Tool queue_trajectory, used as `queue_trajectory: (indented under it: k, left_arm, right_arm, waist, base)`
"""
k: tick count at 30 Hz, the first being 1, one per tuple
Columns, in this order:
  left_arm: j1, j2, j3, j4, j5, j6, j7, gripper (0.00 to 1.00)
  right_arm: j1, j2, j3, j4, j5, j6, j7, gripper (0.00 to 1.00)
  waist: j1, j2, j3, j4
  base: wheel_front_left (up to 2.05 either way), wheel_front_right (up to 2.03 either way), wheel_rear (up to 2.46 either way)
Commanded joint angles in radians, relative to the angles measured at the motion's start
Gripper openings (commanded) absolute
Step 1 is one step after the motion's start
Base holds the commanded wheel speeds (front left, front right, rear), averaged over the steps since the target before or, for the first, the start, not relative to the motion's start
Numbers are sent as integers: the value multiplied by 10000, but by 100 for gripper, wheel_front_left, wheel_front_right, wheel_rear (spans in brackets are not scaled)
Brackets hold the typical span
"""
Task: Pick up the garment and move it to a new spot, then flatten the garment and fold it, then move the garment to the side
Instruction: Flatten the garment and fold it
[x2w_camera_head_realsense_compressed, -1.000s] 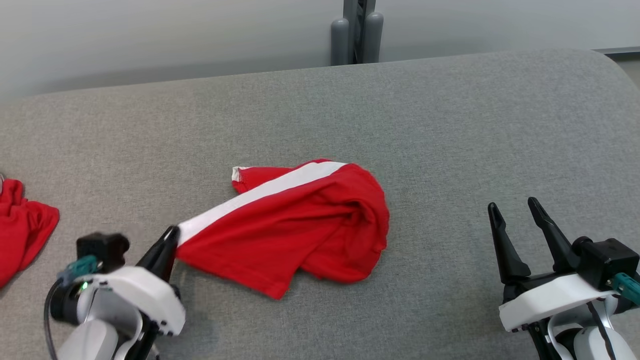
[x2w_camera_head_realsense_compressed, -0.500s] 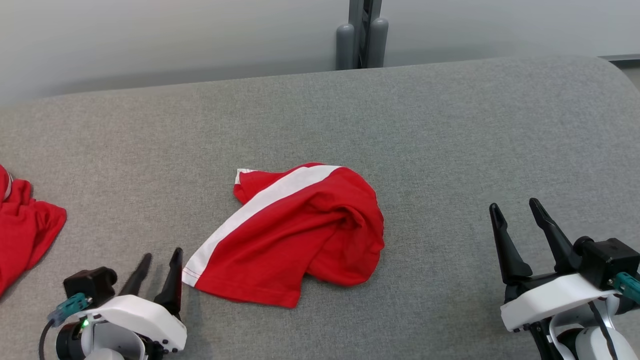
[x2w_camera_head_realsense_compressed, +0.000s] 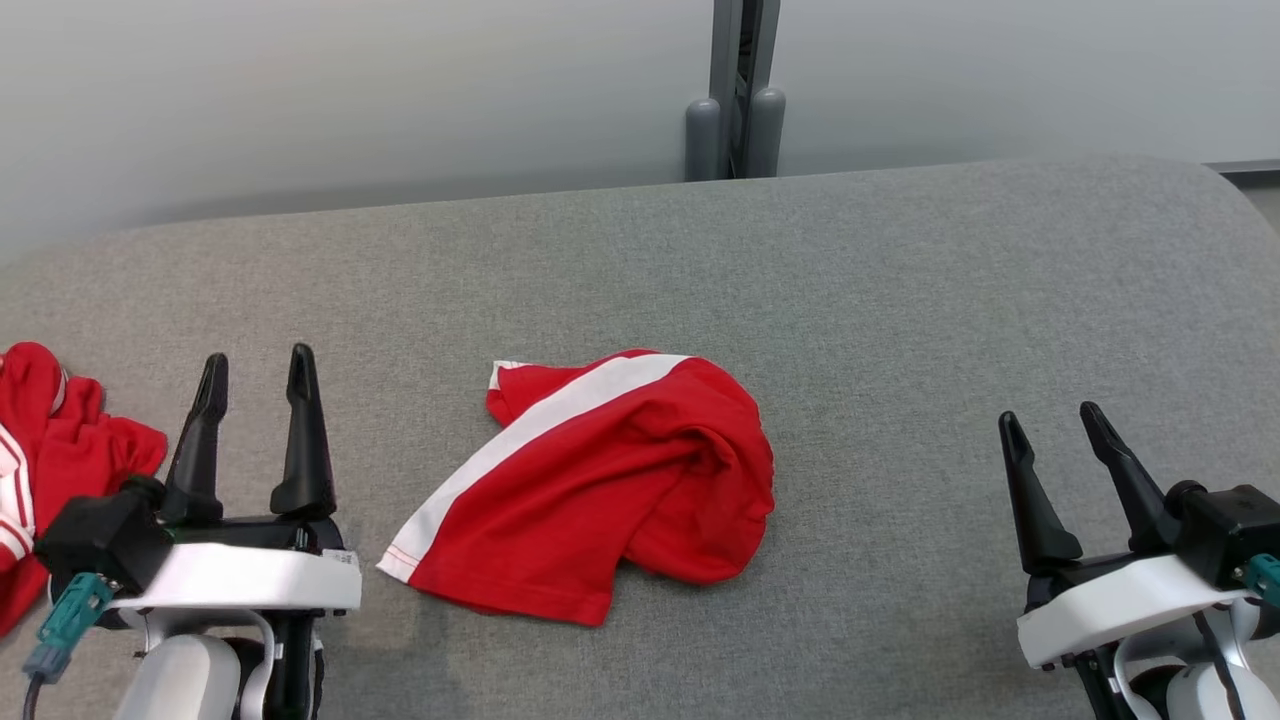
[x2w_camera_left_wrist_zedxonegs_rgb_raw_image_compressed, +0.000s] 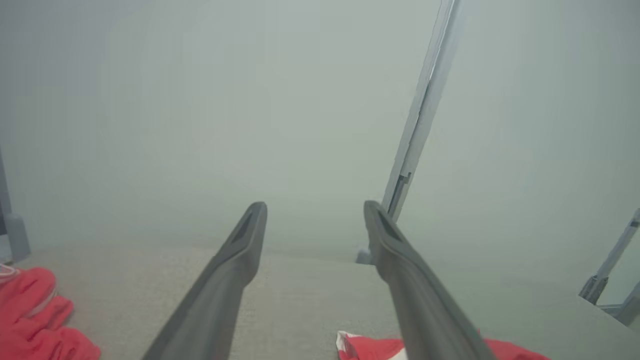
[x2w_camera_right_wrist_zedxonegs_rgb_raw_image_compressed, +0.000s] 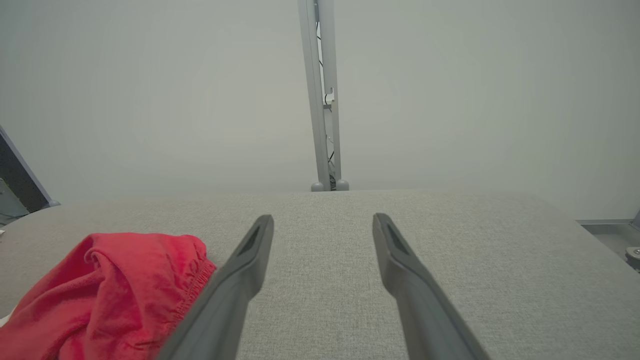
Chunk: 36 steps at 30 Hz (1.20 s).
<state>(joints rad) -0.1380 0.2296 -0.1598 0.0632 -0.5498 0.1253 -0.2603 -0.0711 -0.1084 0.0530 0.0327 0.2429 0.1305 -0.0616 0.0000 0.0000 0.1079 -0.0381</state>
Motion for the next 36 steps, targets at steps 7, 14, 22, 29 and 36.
queue_trajectory:
  k: [7, 14, 22, 29, 36]
  left_arm:
    - [439, -257, 491, -620, 1809, -287, -39, 100]
    - [1193, -98, 617, -264, 2204, -328, -40, 100]
    - [1969, 139, 720, 28, 1889, -368, 384, 100]
    - [2364, 141, 613, -113, 1697, -362, 682, 100]
    - [2386, 114, 498, -266, 1650, -291, 871, 100]
  right_arm:
    - [194, -54, 26, -80, -154, 5, 74, 100]
    - [435, -105, 23, -77, -270, 5, 118, 100]
    - [741, -117, 59, -39, -390, 5, 223, 100]
    - [962, -100, 63, -80, -432, 5, 309, 100]
    - [964, -45, 7, -69, -306, 5, 367, 100]
  waist:
    - [0, 0, -278, 102]
    - [0, 0, -674, 215]
    - [0, 0, -1081, 346]
    - [0, 0, -1228, 427]
    - [0, 0, -1197, 513]
  base:
    - [0, 0, 0]
    - [0, 0, 0]
    - [0, 0, 0]
    - [0, 0, 0]
    - [0, 0, 0]
